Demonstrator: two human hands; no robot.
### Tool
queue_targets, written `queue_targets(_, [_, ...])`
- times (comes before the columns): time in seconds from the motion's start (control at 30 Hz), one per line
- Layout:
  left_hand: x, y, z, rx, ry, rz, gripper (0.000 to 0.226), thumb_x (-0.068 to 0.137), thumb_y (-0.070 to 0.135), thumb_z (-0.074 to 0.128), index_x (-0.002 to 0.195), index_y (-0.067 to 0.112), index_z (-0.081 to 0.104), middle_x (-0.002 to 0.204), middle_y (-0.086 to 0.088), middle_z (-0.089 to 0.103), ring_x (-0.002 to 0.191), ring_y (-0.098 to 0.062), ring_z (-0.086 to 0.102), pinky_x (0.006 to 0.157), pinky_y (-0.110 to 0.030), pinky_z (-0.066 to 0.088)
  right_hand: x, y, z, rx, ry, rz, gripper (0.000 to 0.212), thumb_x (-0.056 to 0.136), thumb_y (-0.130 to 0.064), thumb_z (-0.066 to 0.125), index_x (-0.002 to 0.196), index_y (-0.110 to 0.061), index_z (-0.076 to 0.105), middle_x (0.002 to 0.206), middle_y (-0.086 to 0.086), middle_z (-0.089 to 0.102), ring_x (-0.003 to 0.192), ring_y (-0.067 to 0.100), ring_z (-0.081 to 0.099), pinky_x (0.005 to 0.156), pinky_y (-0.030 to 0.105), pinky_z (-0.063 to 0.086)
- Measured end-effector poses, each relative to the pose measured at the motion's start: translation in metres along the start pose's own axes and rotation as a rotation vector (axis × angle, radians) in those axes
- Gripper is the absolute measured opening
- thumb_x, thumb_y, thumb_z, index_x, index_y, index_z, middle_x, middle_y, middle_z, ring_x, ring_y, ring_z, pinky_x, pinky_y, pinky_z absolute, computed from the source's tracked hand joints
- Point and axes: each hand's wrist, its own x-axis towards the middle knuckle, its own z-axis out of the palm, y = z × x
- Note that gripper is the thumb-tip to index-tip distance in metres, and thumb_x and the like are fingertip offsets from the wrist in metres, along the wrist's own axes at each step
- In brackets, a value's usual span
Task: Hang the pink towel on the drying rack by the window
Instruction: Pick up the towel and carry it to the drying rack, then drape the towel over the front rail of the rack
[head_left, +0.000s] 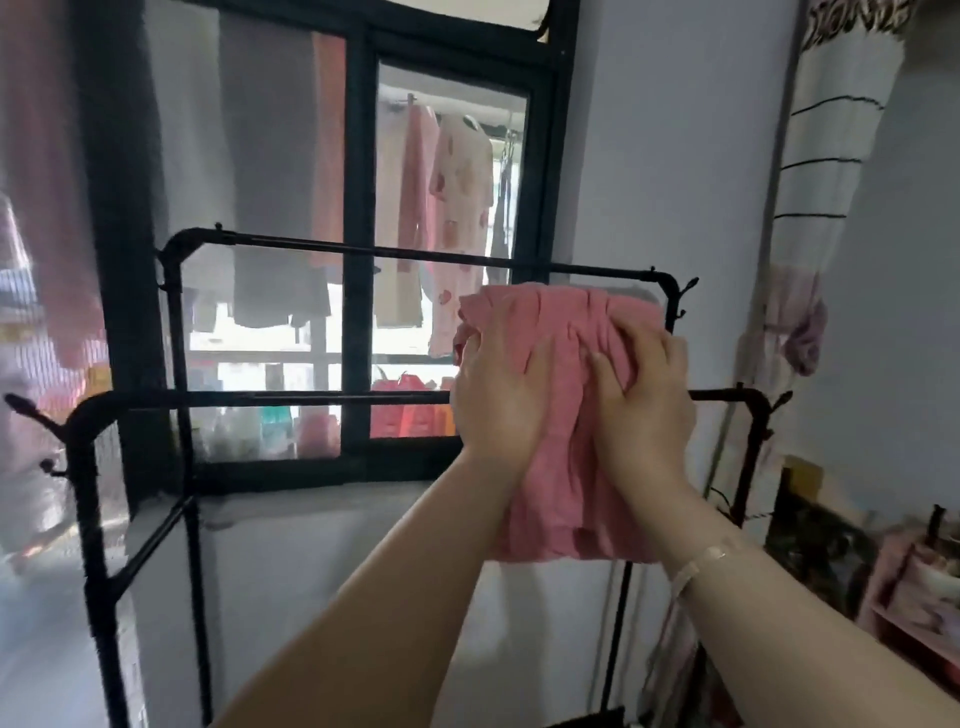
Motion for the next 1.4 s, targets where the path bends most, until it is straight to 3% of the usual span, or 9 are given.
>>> queue_targets(0.3, [0.03,-0.017,0.042,0.228,0.122,-0.022,0.049,0.095,0.047,0.046,0.142,0.035,0.035,0.143,0.001,0.046,0.121,-0.021,0.052,0.098,-0.036,0.042,0.046,0.062,0.045,0.214,-0.145,-0.076,0.036,0.096,-0.024,0.051,0.132,-0.021,0.051,0.143,0.01,0.041,0.116,0.029,0.054,0.086,0.045,0.052])
queue_targets(0.53, [0.05,-0.058,0.048,0.435,0.099,0.051,0.044,0.1,0.043,0.036,0.143,0.04,0.027,0.155,-0.006,0.028,0.116,-0.03,0.054,0.092,-0.042,0.048,0.05,0.093,0.09,0.242,-0.115,-0.201,0.031,0.096,-0.005,0.048,0.126,-0.013,0.056,0.144,0.019,0.039,0.123,0.025,0.035,0.099,0.016,0.029])
queue_targets(0.7, [0.052,-0.099,0.054,0.598,-0.034,-0.109,0.042,0.103,0.041,0.024,0.145,0.04,0.026,0.151,-0.011,0.03,0.11,-0.033,0.056,0.085,-0.043,0.05,0.036,0.123,0.122,0.133,-0.323,-0.154,0.039,0.095,0.0,0.045,0.13,-0.016,0.054,0.145,0.016,0.038,0.122,0.033,0.047,0.094,0.033,0.045])
queue_targets(0.8, [0.05,-0.118,0.057,0.666,-0.071,-0.18,0.041,0.102,0.044,0.018,0.14,0.041,0.033,0.138,-0.013,0.045,0.108,-0.033,0.056,0.085,-0.041,0.046,0.026,0.14,0.131,0.106,-0.436,-0.058,0.038,0.096,-0.018,0.047,0.134,-0.025,0.047,0.136,-0.002,0.043,0.121,0.024,0.047,0.088,0.017,0.041])
queue_targets(0.93, [0.059,-0.119,0.061,0.699,-0.011,-0.162,0.033,0.102,0.037,0.02,0.125,0.035,0.044,0.121,-0.01,0.053,0.09,-0.03,0.059,0.074,-0.038,0.043,0.031,0.135,0.132,0.052,-0.383,-0.101,0.038,0.094,-0.012,0.049,0.132,-0.017,0.051,0.134,0.016,0.045,0.118,0.033,0.05,0.096,0.046,0.048])
queue_targets(1.07, [0.072,-0.117,0.066,0.698,0.095,-0.057,0.021,0.101,0.033,0.029,0.117,0.029,0.042,0.11,-0.006,0.054,0.076,-0.021,0.048,0.064,-0.034,0.038,0.042,0.13,0.131,0.065,-0.22,-0.067,0.036,0.088,-0.015,0.044,0.119,-0.014,0.064,0.122,0.02,0.054,0.107,0.037,0.053,0.09,0.051,0.048])
queue_targets(1.17, [0.079,-0.126,0.069,0.82,0.096,-0.061,0.03,0.099,0.03,0.036,0.114,0.021,0.06,0.128,-0.01,0.052,0.105,-0.027,0.051,0.088,-0.04,0.042,0.045,0.135,0.132,-0.113,-0.204,-0.097,0.03,0.086,-0.018,0.055,0.112,-0.023,0.067,0.134,0.015,0.052,0.117,0.034,0.049,0.096,0.049,0.043])
queue_targets(1.23, [0.075,-0.134,0.072,0.912,0.066,-0.04,0.037,0.099,0.03,0.035,0.107,0.016,0.069,0.14,-0.012,0.047,0.125,-0.028,0.043,0.108,-0.041,0.029,0.043,0.142,0.136,-0.102,-0.274,-0.211,0.025,0.087,-0.016,0.058,0.111,-0.019,0.066,0.129,0.011,0.058,0.12,0.032,0.05,0.102,0.047,0.039])
queue_targets(1.4, [0.064,-0.134,0.074,0.885,0.035,0.04,0.041,0.098,0.038,0.029,0.078,0.021,0.06,0.08,-0.001,0.064,0.088,-0.026,0.057,0.089,-0.042,0.04,0.043,0.155,0.142,-0.102,-0.379,-0.308,0.022,0.094,-0.018,0.049,0.111,-0.012,0.062,0.112,0.006,0.063,0.11,0.028,0.053,0.104,0.043,0.038])
